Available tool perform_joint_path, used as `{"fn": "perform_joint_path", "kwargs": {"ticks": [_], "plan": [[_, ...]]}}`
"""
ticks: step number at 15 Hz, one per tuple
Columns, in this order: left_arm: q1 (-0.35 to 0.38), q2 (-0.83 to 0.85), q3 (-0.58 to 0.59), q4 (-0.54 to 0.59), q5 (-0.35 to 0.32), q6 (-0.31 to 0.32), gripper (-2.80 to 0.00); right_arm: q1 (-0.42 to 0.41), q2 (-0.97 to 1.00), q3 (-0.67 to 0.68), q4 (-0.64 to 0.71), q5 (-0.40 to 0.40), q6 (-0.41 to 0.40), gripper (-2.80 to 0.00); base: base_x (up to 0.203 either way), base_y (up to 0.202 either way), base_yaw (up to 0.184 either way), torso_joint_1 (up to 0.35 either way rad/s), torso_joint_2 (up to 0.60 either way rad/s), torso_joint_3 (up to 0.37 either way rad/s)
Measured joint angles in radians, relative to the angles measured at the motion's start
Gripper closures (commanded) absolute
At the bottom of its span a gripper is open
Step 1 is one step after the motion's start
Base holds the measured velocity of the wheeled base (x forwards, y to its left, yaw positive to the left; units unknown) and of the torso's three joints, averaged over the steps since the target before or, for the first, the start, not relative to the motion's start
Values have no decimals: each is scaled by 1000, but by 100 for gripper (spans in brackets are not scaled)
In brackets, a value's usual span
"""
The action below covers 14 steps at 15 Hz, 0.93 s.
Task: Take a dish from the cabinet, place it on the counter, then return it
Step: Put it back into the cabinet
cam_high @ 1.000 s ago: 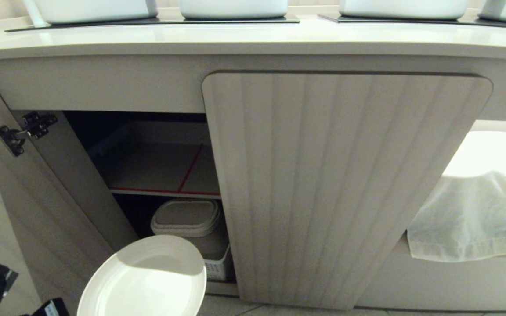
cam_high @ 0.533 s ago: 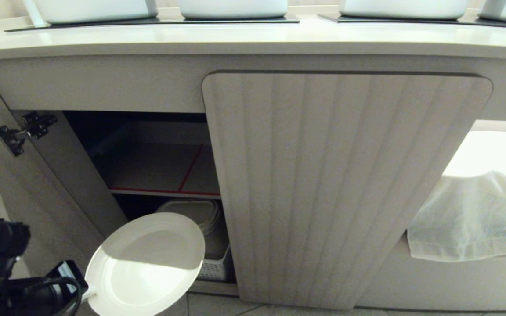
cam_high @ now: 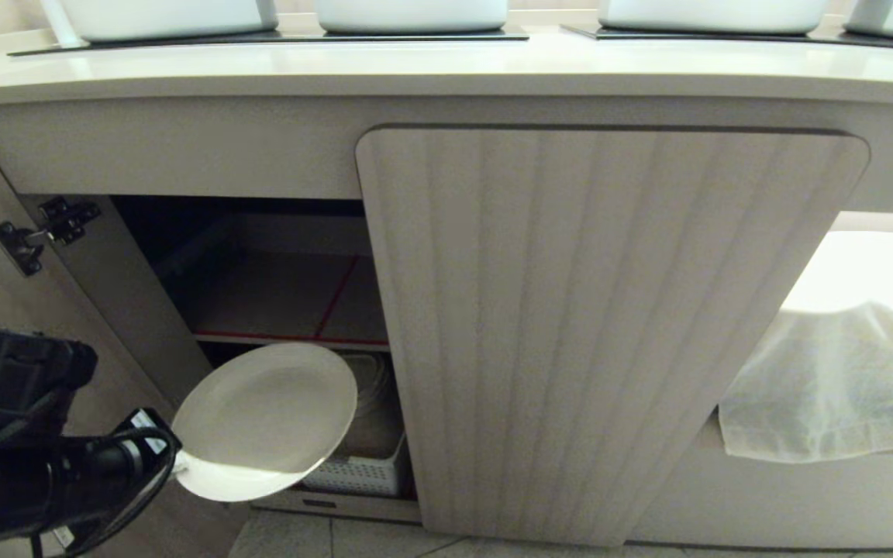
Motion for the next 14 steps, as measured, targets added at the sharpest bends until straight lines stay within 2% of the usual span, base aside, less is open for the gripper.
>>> {"fn": "perform_joint_path", "kwargs": {"ticks": [3, 6, 14], "plan": [[12, 69, -38, -35, -38, 1, 0, 0, 0, 0, 0, 0, 0, 0, 0, 0, 0, 0, 0, 0], [20, 144, -85, -80, -42, 6, 0, 0, 0, 0, 0, 0, 0, 0, 0, 0, 0, 0, 0, 0], [33, 347, -299, -80, -43, 14, 0, 0, 0, 0, 0, 0, 0, 0, 0, 0, 0, 0, 0, 0]]}}
